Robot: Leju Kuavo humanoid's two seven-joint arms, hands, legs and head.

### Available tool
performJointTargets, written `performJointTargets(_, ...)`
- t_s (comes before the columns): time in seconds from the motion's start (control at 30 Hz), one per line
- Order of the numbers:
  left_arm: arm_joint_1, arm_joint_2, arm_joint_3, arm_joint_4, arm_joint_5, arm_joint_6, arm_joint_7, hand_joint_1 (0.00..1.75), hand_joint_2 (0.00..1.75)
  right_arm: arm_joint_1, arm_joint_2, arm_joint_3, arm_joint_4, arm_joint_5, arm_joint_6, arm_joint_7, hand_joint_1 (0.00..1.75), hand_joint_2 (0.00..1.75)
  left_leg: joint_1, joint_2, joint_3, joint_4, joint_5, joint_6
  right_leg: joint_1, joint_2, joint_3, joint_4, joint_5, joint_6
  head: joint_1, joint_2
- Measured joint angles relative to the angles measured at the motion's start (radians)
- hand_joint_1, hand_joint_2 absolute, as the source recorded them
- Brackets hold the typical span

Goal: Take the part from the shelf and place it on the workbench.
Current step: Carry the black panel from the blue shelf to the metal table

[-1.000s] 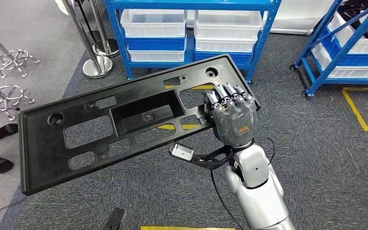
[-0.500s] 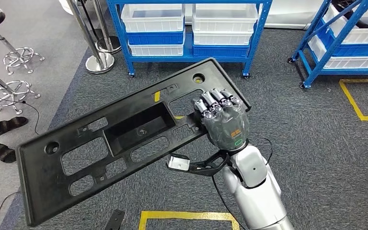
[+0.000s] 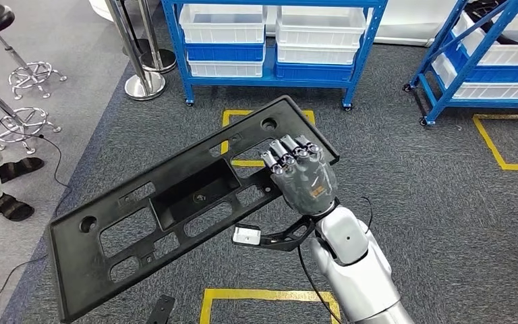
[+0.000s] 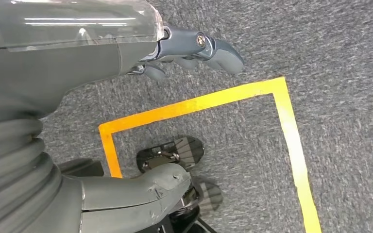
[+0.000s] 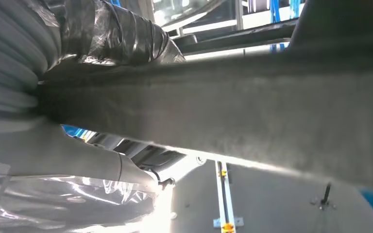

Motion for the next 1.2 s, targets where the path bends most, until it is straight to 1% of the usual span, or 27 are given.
performJointTargets(0.03, -0.001, 0.0, 0.0, 0.0, 0.0, 0.0, -0.001, 0.0, 1.75, -0.004, -0.003, 0.005, 0.005, 0.001, 0.0, 0.004, 1.75, 1.75, -0.002, 0.0, -0.003, 0.005, -0.001, -0.002, 0.004, 0.0, 0.031, -0.054, 0.013, -0.007, 0.0, 0.0)
performJointTargets(0.07, -0.001, -0.001, 0.0, 0.0, 0.001, 0.0, -0.002, 0.0, 1.75, -0.008, -0.006, 0.01, 0.009, 0.002, 0.0, 0.006, 1.75, 1.75, -0.003, 0.0, -0.007, 0.009, -0.001, -0.006, 0.007, 0.0, 0.048, -0.088, 0.017, -0.012, 0.0, 0.0)
performJointTargets(0.17, -0.003, -0.001, 0.0, 0.0, 0.003, 0.001, -0.004, 0.0, 1.75, -0.014, -0.013, 0.018, 0.02, 0.002, 0.0, 0.011, 1.75, 1.75, -0.002, 0.001, -0.015, 0.014, -0.002, -0.02, 0.006, 0.002, 0.052, -0.108, 0.017, -0.021, 0.0, 0.0)
performJointTargets(0.2, -0.003, -0.001, 0.0, 0.0, 0.003, 0.002, -0.005, 0.0, 1.75, -0.016, -0.015, 0.021, 0.023, 0.0, 0.0, 0.013, 1.75, 1.75, -0.001, 0.001, -0.019, 0.023, -0.01, -0.026, 0.004, 0.001, 0.053, -0.112, 0.02, -0.025, 0.0, 0.0)
performJointTargets(0.27, -0.003, -0.001, 0.0, 0.0, 0.004, 0.005, -0.007, 0.0, 1.75, -0.022, -0.017, 0.026, 0.027, -0.009, 0.0, 0.015, 1.75, 1.75, 0.003, -0.001, -0.05, 0.091, -0.053, -0.039, -0.001, 0.0, 0.055, -0.117, 0.024, -0.032, 0.0, 0.0)
performJointTargets(0.33, -0.002, -0.001, 0.0, 0.0, 0.005, 0.007, -0.01, 0.0, 1.75, -0.026, -0.017, 0.028, 0.033, -0.022, 0.0, 0.014, 1.75, 1.75, 0.011, -0.002, -0.108, 0.215, -0.109, -0.05, -0.001, 0.0, 0.053, -0.117, 0.024, -0.034, 0.0, 0.0)
performJointTargets(0.37, -0.001, -0.001, 0.0, 0.0, 0.005, 0.008, -0.011, 0.0, 1.75, -0.027, -0.017, 0.028, 0.036, -0.027, 0.0, 0.013, 1.75, 1.75, 0.015, -0.002, -0.133, 0.265, -0.123, -0.054, -0.001, 0.0, 0.052, -0.116, 0.024, -0.034, 0.0, 0.0)
performJointTargets(0.4, 0.0, 0.0, 0.0, 0.0, 0.005, 0.009, -0.012, 0.0, 1.75, -0.027, -0.018, 0.028, 0.039, -0.03, 0.0, 0.011, 1.75, 1.75, 0.02, -0.002, -0.144, 0.284, -0.118, -0.058, -0.001, 0.0, 0.052, -0.115, 0.024, -0.034, 0.0, 0.0)
performJointTargets(0.43, 0.0, 0.0, 0.0, 0.0, 0.005, 0.01, -0.013, 0.0, 1.75, -0.028, -0.018, 0.028, 0.042, -0.032, 0.0, 0.009, 1.75, 1.75, 0.023, -0.002, -0.136, 0.265, -0.095, -0.061, -0.003, 0.0, 0.052, -0.114, 0.024, -0.033, 0.0, 0.0)
performJointTargets(0.5, -0.002, 0.0, 0.0, 0.0, 0.005, 0.013, -0.015, 0.0, 1.75, -0.03, -0.018, 0.028, 0.044, -0.033, 0.0, 0.004, 1.75, 1.75, 0.03, -0.002, -0.08, 0.142, -0.027, -0.063, -0.005, 0.001, 0.052, -0.11, 0.023, -0.029, 0.0, 0.0)
performJointTargets(0.53, -0.003, 0.0, 0.0, 0.0, 0.005, 0.014, -0.016, 0.0, 1.75, -0.031, -0.018, 0.028, 0.045, -0.034, 0.0, 0.002, 1.75, 1.75, 0.029, -0.002, -0.052, 0.081, -0.006, -0.062, -0.005, 0.004, 0.05, -0.108, 0.022, -0.024, 0.0, 0.0)
performJointTargets(0.57, -0.004, 0.0, 0.0, 0.0, 0.005, 0.015, -0.017, 0.0, 1.75, -0.033, -0.018, 0.028, 0.045, -0.035, 0.0, 0.001, 1.75, 1.75, 0.027, -0.003, -0.034, 0.042, 0.005, -0.058, -0.004, 0.006, 0.048, -0.107, 0.023, -0.018, 0.0, 0.0)
performJointTargets(0.6, -0.004, 0.0, 0.0, 0.0, 0.005, 0.017, -0.018, 0.0, 1.75, -0.035, -0.018, 0.028, 0.045, -0.037, 0.0, -0.002, 1.75, 1.75, 0.024, -0.003, -0.027, 0.026, 0.004, -0.054, -0.004, 0.008, 0.045, -0.106, 0.025, -0.011, 0.0, 0.0)
performJointTargets(0.7, -0.005, -0.001, 0.001, 0.0, 0.005, 0.019, -0.02, 0.0, 1.75, -0.036, -0.018, 0.028, 0.045, -0.043, 0.0, -0.008, 1.75, 1.75, 0.021, 0.002, -0.027, 0.015, 0.012, -0.032, -0.006, 0.012, 0.04, -0.103, 0.024, 0.007, 0.0, 0.0)
performJointTargets(0.73, -0.006, -0.001, 0.001, 0.0, 0.005, 0.019, -0.021, 0.0, 1.75, -0.037, -0.018, 0.028, 0.045, -0.045, 0.0, -0.01, 1.75, 1.75, 0.022, 0.007, -0.026, 0.011, 0.015, -0.023, -0.007, 0.012, 0.031, -0.083, 0.009, 0.011, 0.0, 0.0)
performJointTargets(0.77, -0.008, -0.001, 0.001, 0.0, 0.005, 0.019, -0.021, 0.0, 1.75, -0.038, -0.018, 0.028, 0.045, -0.046, 0.0, -0.013, 1.75, 1.75, 0.022, 0.012, -0.025, 0.006, 0.018, -0.015, -0.007, 0.011, 0.014, -0.046, -0.015, 0.012, 0.0, 0.0)
performJointTargets(0.83, -0.01, -0.001, 0.001, 0.0, 0.005, 0.019, -0.022, 0.0, 1.75, -0.037, -0.019, 0.028, 0.045, -0.047, 0.0, -0.015, 1.75, 1.75, 0.018, 0.022, -0.027, 0.006, 0.019, -0.006, -0.007, 0.01, -0.044, 0.078, -0.078, 0.012, 0.0, 0.0)
performJointTargets(0.87, -0.009, -0.001, 0.001, 0.0, 0.005, 0.019, -0.022, 0.0, 1.75, -0.036, -0.019, 0.028, 0.045, -0.048, 0.0, -0.015, 1.75, 1.75, 0.015, 0.028, -0.029, 0.007, 0.019, -0.004, -0.007, 0.01, -0.071, 0.134, -0.097, 0.012, 0.0, 0.0)
performJointTargets(0.9, -0.009, -0.001, 0.002, 0.0, 0.005, 0.019, -0.022, 0.0, 1.75, -0.034, -0.02, 0.028, 0.045, -0.048, 0.0, -0.016, 1.75, 1.75, 0.013, 0.035, -0.03, 0.008, 0.019, -0.003, -0.007, 0.009, -0.086, 0.164, -0.1, 0.012, 0.0, 0.0)
performJointTargets(0.93, -0.009, -0.001, 0.002, 0.0, 0.005, 0.019, -0.022, 0.0, 1.75, -0.034, -0.02, 0.028, 0.045, -0.048, 0.0, -0.016, 1.75, 1.75, 0.011, 0.042, -0.03, 0.01, 0.018, -0.003, -0.007, 0.007, -0.081, 0.157, -0.085, 0.01, 0.0, 0.0)
performJointTargets(0.97, -0.009, -0.001, 0.002, 0.0, 0.005, 0.019, -0.022, 0.0, 1.75, -0.033, -0.021, 0.028, 0.045, -0.048, 0.0, -0.016, 1.75, 1.75, 0.01, 0.049, -0.03, 0.012, 0.016, -0.003, -0.006, 0.0, -0.057, 0.112, -0.055, 0.007, 0.0, 0.0)
performJointTargets(1.0, -0.009, -0.001, 0.002, 0.0, 0.005, 0.019, -0.022, 0.0, 1.75, -0.034, -0.021, 0.028, 0.045, -0.049, 0.0, -0.016, 1.75, 1.75, 0.009, 0.056, -0.03, 0.016, 0.013, -0.005, -0.003, -0.021, -0.022, 0.046, -0.023, 0.002, 0.0, 0.0)
performJointTargets(1.03, -0.009, -0.001, 0.002, 0.0, 0.005, 0.019, -0.022, 0.0, 1.75, -0.035, -0.021, 0.028, 0.044, -0.05, 0.0, -0.017, 1.75, 1.75, 0.005, 0.063, -0.031, 0.021, 0.01, -0.008, 0.002, -0.045, 0.01, -0.017, -0.002, -0.002, 0.0, 0.0)
performJointTargets(1.07, -0.009, -0.001, 0.002, 0.0, 0.005, 0.019, -0.022, 0.0, 1.75, -0.036, -0.02, 0.028, 0.043, -0.05, 0.0, -0.017, 1.75, 1.75, 0.002, 0.07, -0.032, 0.025, 0.007, -0.012, 0.006, -0.064, 0.031, -0.062, 0.01, -0.007, 0.0, 0.0)
performJointTargets(1.1, -0.008, -0.001, 0.002, 0.0, 0.005, 0.019, -0.023, 0.0, 1.75, -0.037, -0.02, 0.028, 0.043, -0.05, -0.001, -0.018, 1.75, 1.75, -0.001, 0.079, -0.033, 0.028, 0.004, -0.016, 0.01, -0.075, 0.04, -0.086, 0.012, -0.011, 0.0, 0.0)
performJointTargets(1.13, -0.008, -0.001, 0.002, 0.0, 0.005, 0.019, -0.023, 0.0, 1.75, -0.038, -0.02, 0.028, 0.042, -0.051, -0.001, -0.018, 1.75, 1.75, -0.003, 0.088, -0.033, 0.03, 0.003, -0.02, 0.013, -0.071, 0.039, -0.091, 0.01, -0.014, 0.0, 0.0)
performJointTargets(1.2, -0.009, 0.0, 0.002, 0.0, 0.005, 0.019, -0.024, 0.0, 1.75, -0.037, -0.02, 0.028, 0.041, -0.051, -0.001, -0.019, 1.75, 1.75, -0.003, 0.106, -0.031, 0.028, 0.002, -0.026, 0.012, -0.05, 0.035, -0.093, 0.015, -0.021, 0.0, 0.0)
